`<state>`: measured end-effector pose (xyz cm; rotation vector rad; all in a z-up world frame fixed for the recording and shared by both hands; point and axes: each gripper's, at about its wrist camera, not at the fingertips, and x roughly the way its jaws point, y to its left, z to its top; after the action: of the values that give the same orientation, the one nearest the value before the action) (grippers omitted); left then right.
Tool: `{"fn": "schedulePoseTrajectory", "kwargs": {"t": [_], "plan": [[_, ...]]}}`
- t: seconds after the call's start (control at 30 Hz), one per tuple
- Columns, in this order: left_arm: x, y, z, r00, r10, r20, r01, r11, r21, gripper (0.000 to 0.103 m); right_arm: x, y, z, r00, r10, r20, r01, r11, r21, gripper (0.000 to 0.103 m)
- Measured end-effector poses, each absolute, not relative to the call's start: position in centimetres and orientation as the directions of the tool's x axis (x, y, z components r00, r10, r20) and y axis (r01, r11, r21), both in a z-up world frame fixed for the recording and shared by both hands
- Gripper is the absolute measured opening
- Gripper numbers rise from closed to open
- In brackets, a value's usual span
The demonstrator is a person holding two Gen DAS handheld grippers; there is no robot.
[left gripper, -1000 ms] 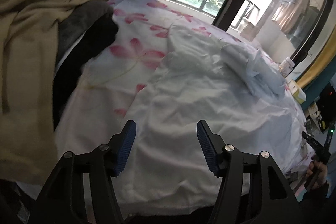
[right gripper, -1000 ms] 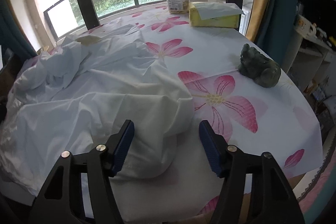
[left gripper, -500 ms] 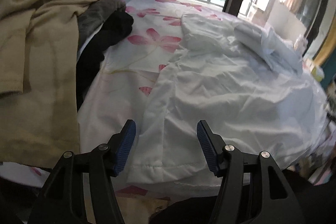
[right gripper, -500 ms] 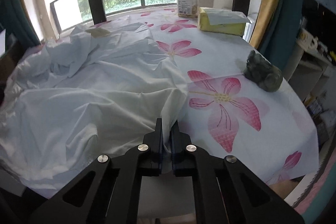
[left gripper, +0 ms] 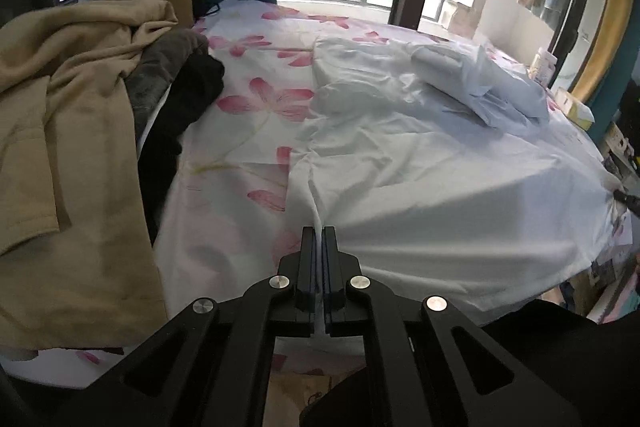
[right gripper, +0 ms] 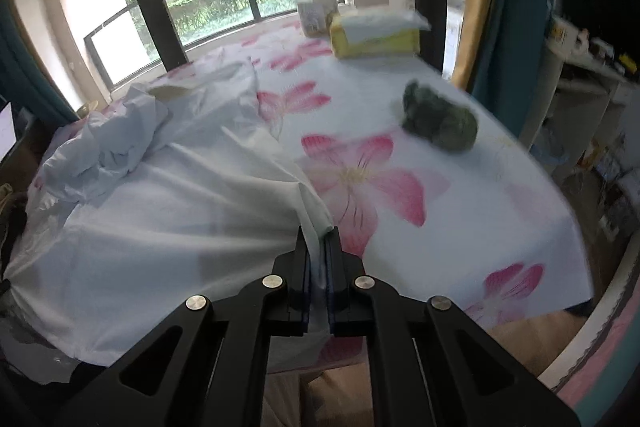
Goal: Fold large clothes
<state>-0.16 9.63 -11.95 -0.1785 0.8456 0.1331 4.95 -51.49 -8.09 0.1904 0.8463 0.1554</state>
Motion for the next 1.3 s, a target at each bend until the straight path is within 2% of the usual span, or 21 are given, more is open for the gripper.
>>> {"fn": "schedulePoseTrajectory", "kwargs": {"t": [0.07, 0.1, 0.13, 0.27, 0.3, 0.33, 0.37, 0.4, 0.43, 0.5, 0.53, 0.57, 0.6, 0.83, 1.3], "plan": [[0.0, 10.0, -12.6, 0.646, 0.031, -0.763, -0.199, 0.972, -0.129, 0.003, 4.8, -51.1, -8.7, 0.647, 0.194, -0.737, -0.060, 0.977, 0.204, 0.023], [0.1, 10.2, -12.8, 0.646, 0.013, -0.763, -0.203, 0.967, -0.156, 0.003, 4.6, -51.0, -8.8, 0.650, 0.181, -0.738, -0.059, 0.980, 0.188, 0.037], [0.1, 10.3, -12.9, 0.646, 0.004, -0.763, -0.207, 0.963, -0.171, 0.003, 4.4, -51.0, -8.9, 0.655, 0.179, -0.734, -0.062, 0.981, 0.184, 0.047], [0.5, 10.8, -13.6, 0.646, -0.057, -0.761, -0.221, 0.940, -0.259, 0.004, 3.7, -51.7, -8.9, 0.651, 0.196, -0.733, -0.071, 0.978, 0.198, 0.051], [0.5, 10.7, -13.7, 0.641, -0.058, -0.765, -0.225, 0.939, -0.259, 0.007, 3.3, -51.7, -9.0, 0.656, 0.189, -0.731, -0.071, 0.979, 0.190, 0.051], [0.6, 10.5, -14.0, 0.634, -0.062, -0.771, -0.224, 0.939, -0.260, 0.017, 3.1, -51.5, -9.1, 0.661, 0.182, -0.728, -0.076, 0.981, 0.176, 0.051], [0.7, 10.3, -14.1, 0.637, -0.071, -0.767, -0.218, 0.939, -0.267, 0.022, 2.9, -51.1, -9.2, 0.665, 0.161, -0.729, -0.085, 0.987, 0.140, 0.051], [0.6, 10.1, -14.1, 0.640, -0.071, -0.765, -0.212, 0.940, -0.266, 0.025, 2.8, -50.7, -9.2, 0.667, 0.143, -0.731, -0.088, 0.990, 0.114, 0.049], [0.6, 9.8, -14.0, 0.638, -0.072, -0.766, -0.205, 0.944, -0.260, 0.025, 2.8, -50.4, -9.2, 0.669, 0.135, -0.731, -0.089, 0.991, 0.101, 0.030], [0.7, 9.2, -13.9, 0.638, -0.082, -0.766, -0.175, 0.953, -0.248, 0.025, 2.9, -50.0, -9.2, 0.662, 0.161, -0.732, -0.105, 0.987, 0.122, 0.004], [0.7, 9.0, -13.9, 0.635, -0.079, -0.769, -0.166, 0.958, -0.235, 0.022, 3.0, -49.8, -9.1, 0.659, 0.173, -0.732, -0.113, 0.985, 0.131, 0.004], [0.7, 8.8, -13.8, 0.634, -0.070, -0.770, -0.156, 0.964, -0.216, 0.004, 3.0, -49.4, -9.0, 0.662, 0.175, -0.729, -0.123, 0.985, 0.125, 0.004], [0.8, 8.7, -13.7, 0.632, -0.064, -0.772, -0.152, 0.967, -0.204, 0.003, 3.0, -49.2, -8.9, 0.664, 0.179, -0.726, -0.129, 0.984, 0.125, 0.003], [0.5, 9.1, -10.7, 0.687, -0.051, -0.725, -0.137, 0.970, -0.198, 0.003, 3.4, -49.2, -6.0, 0.708, 0.200, -0.678, -0.134, 0.980, 0.150, 0.003], [2.3, 11.3, -5.6, 0.769, -0.076, -0.635, -0.130, 0.954, -0.271, 0.003, 6.3, -49.0, -1.4, 0.764, 0.194, -0.616, -0.123, 0.980, 0.156, 0.003]]}}
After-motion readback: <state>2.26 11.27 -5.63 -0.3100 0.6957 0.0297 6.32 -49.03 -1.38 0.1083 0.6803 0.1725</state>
